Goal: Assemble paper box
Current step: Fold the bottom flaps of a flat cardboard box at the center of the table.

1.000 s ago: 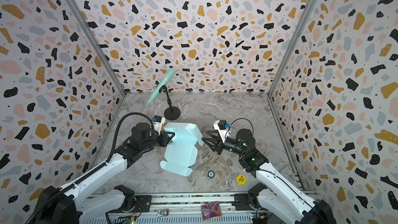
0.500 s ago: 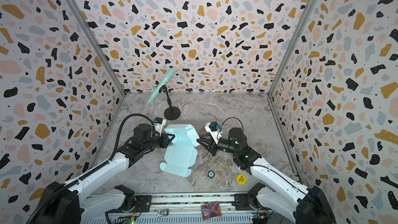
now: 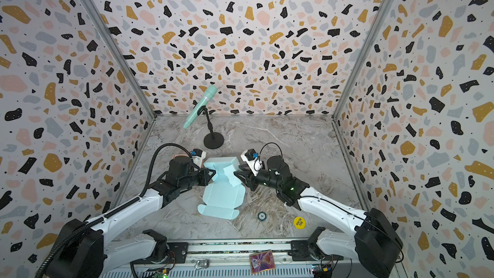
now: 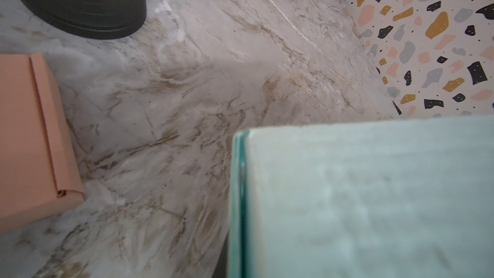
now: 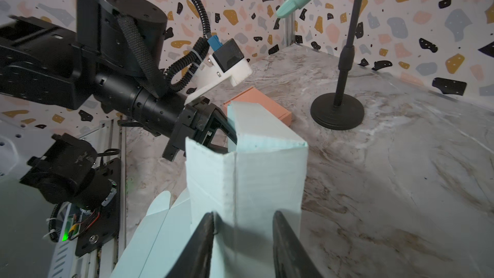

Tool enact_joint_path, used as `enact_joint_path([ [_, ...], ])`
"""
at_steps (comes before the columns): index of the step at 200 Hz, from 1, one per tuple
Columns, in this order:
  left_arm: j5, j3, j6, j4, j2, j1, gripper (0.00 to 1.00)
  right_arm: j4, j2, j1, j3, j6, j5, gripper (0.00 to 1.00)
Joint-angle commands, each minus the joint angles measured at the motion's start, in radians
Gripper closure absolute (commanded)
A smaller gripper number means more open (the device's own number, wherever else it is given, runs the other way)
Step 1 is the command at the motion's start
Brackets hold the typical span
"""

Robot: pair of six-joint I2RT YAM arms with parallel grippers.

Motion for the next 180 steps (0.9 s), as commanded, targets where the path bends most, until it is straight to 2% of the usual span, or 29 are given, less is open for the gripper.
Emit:
enact_joint_path([
  [1, -0.011, -0.020, -0.038, 0.084, -0.002, 0.003, 0.98, -0.045, 0.025, 0.043, 0.058, -0.002, 0.194, 0.60],
  [39, -0.043, -0.042, -0.084, 0.111, -0.018, 0.000, 0.98, -0.132, 0.104, 0.109, 0.133, 0.012, 0.388, 0.60],
  [118, -0.099, -0.081, -0.194, 0.183, -0.020, -0.040, 0.98, -0.266, 0.249, 0.184, 0.262, 0.010, 0.667, 0.63],
  [180, -0.127, -0.077, -0.222, 0.217, -0.019, -0.081, 0.98, -0.345, 0.358, 0.264, 0.355, -0.041, 0.898, 0.78],
])
